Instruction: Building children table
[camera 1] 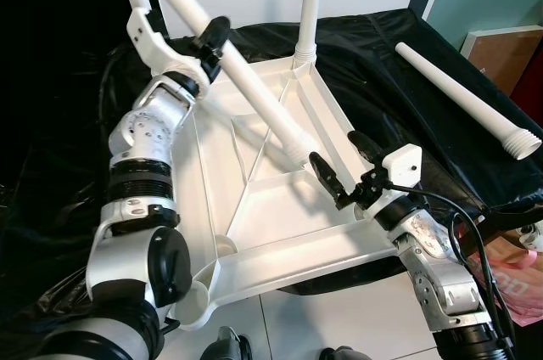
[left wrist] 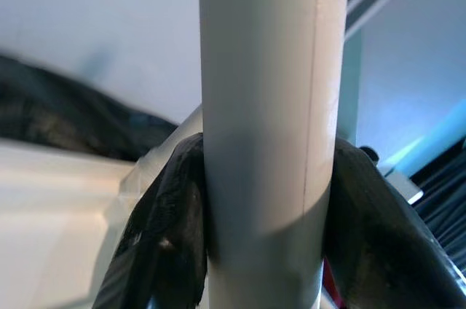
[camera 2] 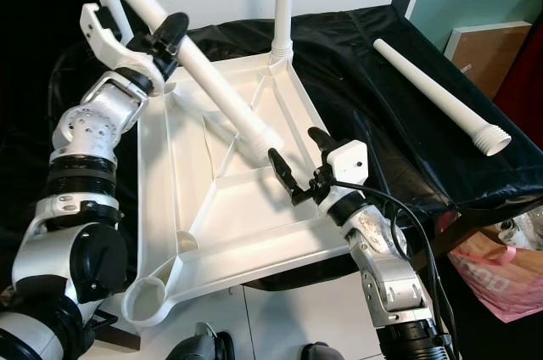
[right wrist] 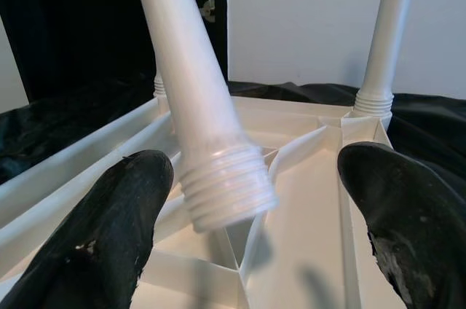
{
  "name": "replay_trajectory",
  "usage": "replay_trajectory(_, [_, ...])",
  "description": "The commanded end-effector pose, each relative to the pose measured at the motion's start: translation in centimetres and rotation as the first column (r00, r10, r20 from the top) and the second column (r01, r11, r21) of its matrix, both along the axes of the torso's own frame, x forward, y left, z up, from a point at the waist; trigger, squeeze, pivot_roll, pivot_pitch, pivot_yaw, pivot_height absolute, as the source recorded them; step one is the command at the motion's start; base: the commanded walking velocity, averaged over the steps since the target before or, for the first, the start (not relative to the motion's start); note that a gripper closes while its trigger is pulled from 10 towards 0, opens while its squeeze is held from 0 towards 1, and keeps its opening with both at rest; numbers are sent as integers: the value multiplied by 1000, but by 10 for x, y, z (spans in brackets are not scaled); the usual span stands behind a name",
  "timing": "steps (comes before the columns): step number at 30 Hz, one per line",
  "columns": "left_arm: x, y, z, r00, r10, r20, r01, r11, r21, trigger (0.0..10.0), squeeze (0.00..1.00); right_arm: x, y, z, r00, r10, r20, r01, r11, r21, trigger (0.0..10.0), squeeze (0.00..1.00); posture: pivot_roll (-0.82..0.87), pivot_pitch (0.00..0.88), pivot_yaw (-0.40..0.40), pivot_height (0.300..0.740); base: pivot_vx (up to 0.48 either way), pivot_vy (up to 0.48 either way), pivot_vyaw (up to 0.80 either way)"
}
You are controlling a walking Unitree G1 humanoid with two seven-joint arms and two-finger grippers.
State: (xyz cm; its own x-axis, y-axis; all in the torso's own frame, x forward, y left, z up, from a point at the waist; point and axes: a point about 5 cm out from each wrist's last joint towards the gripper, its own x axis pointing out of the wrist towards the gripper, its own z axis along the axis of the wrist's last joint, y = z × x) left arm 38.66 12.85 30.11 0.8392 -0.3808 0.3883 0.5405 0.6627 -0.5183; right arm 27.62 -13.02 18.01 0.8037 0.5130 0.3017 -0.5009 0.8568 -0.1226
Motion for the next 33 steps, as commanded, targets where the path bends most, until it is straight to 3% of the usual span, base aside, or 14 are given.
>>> replay_trajectory(1, [-7,-9,7,995,-44,87,39,998,52,10000,0,2,1,1,1000,7,-6,-7,1000,-15,10000,0,-37,59,6,740,0,0,0])
replay_trajectory(4, [-10,-13,9,993,-47,110,38,996,76,10000,0,4,2,2,1000,7,-6,-7,1000,-17,10000,0,-36,59,4,740,0,0,0])
replay_trajectory(5, [-18,-26,16,984,-70,166,50,991,122,10000,0,8,4,5,1000,5,-11,-6,999,-32,10000,0,-31,63,0,740,0,0,0])
replay_trajectory(10, [-31,-45,18,969,-97,228,50,978,204,10000,0,16,7,8,1000,-13,-21,11,997,-72,10000,0,-25,66,-6,740,0,0,0])
replay_trajectory(13, [-33,-49,18,966,-104,236,53,975,215,10000,0,17,8,9,1000,-16,-23,14,997,-76,10000,0,-25,66,-6,740,0,0,0])
replay_trajectory(21, [-56,-88,15,931,-208,301,100,936,338,10000,0,31,18,15,999,-21,-33,16,988,-153,10000,0,-19,75,-16,740,0,0,0])
replay_trajectory(33, [-71,-111,12,904,-275,327,132,907,399,10000,0,41,26,16,998,-8,-68,-6,979,-202,10000,0,-15,81,-21,740,0,0,0])
